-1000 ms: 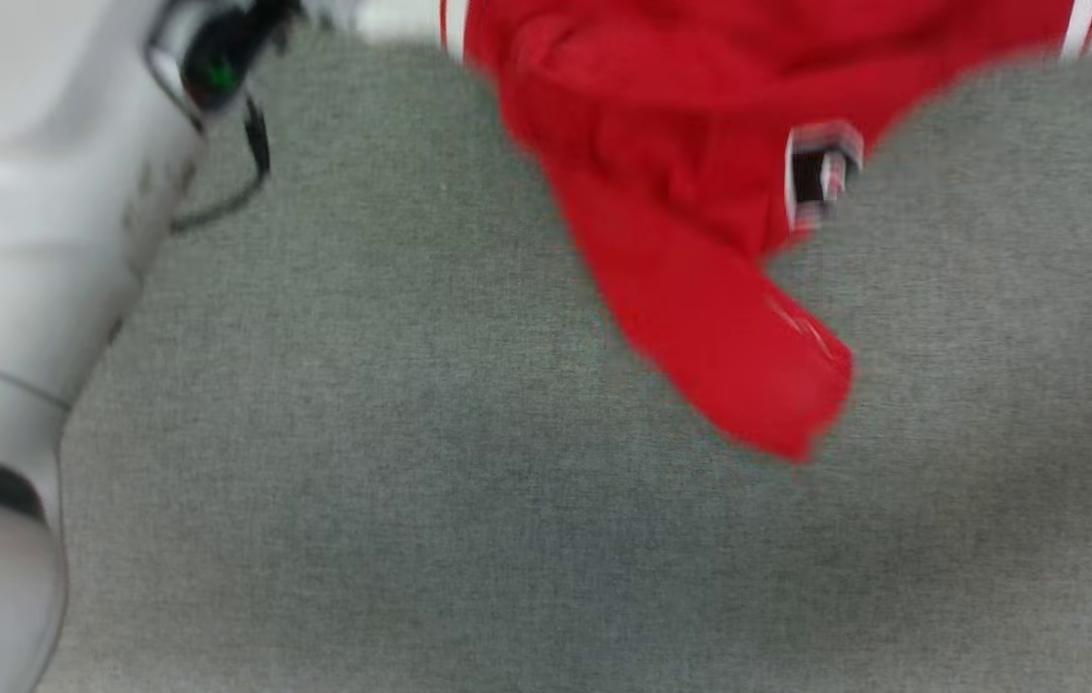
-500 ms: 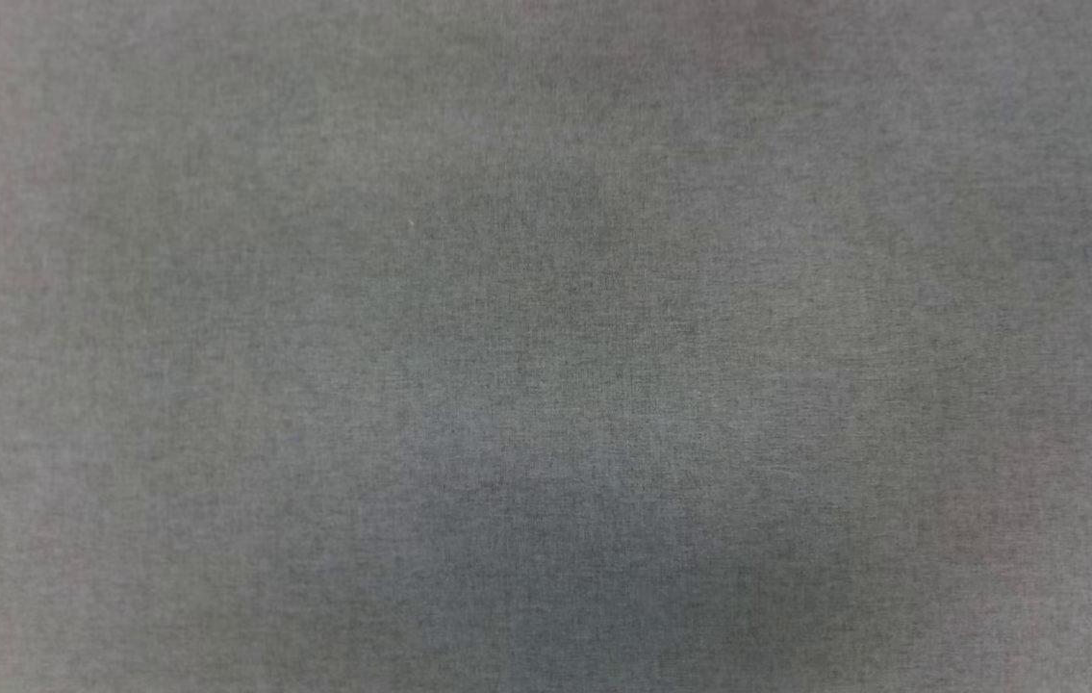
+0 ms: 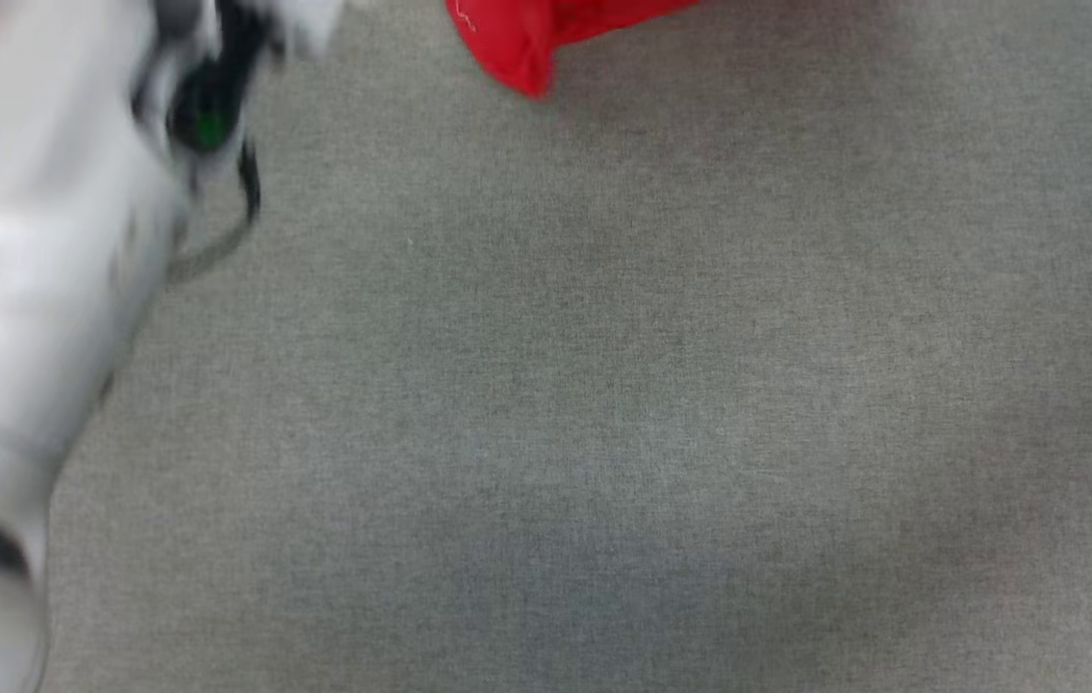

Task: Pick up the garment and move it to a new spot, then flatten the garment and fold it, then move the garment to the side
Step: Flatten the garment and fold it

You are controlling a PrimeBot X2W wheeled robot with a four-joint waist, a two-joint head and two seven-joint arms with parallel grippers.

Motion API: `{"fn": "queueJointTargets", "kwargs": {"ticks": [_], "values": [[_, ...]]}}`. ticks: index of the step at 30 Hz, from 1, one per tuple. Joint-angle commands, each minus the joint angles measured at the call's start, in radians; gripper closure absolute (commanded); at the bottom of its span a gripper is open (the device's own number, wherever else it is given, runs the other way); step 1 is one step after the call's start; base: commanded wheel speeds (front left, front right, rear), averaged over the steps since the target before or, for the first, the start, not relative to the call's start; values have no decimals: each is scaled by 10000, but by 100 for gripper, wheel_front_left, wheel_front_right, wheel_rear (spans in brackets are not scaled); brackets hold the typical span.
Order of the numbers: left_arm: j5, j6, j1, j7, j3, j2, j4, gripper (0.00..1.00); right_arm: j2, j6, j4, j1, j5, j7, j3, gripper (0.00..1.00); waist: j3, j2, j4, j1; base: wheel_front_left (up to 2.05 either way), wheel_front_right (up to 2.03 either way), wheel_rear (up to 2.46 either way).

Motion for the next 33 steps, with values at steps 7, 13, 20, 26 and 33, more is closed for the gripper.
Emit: {"fn": "queueJointTargets", "kwargs": {"ticks": [7,13,20,26,33], "values": [[-1060,24,2785,-125,-546,1698,-2330,100,-1165,-33,-2063,2667,761,-47,257,100,-391,-1,-113,0,0,0,0],[-1336,23,4797,-253,-870,2947,-4547,100,-2021,-32,-3803,4697,1116,-47,476,100,-829,-1,-291,0,0,0,0],[-910,82,6773,-323,-1001,3799,-6083,100,-3269,-30,-6103,6279,1390,690,849,100,-1250,-1,-321,0,0,0,0],[-631,286,8146,-324,-1076,4094,-6969,100,-4255,-26,-7626,7295,1653,1268,812,100,-1409,-1,-202,0,0,0,0],[-951,550,9534,-311,-1183,4674,-7846,100,-4803,-26,-8535,8470,1640,1547,607,100,-1526,-1,-105,0,0,0,0]]}}
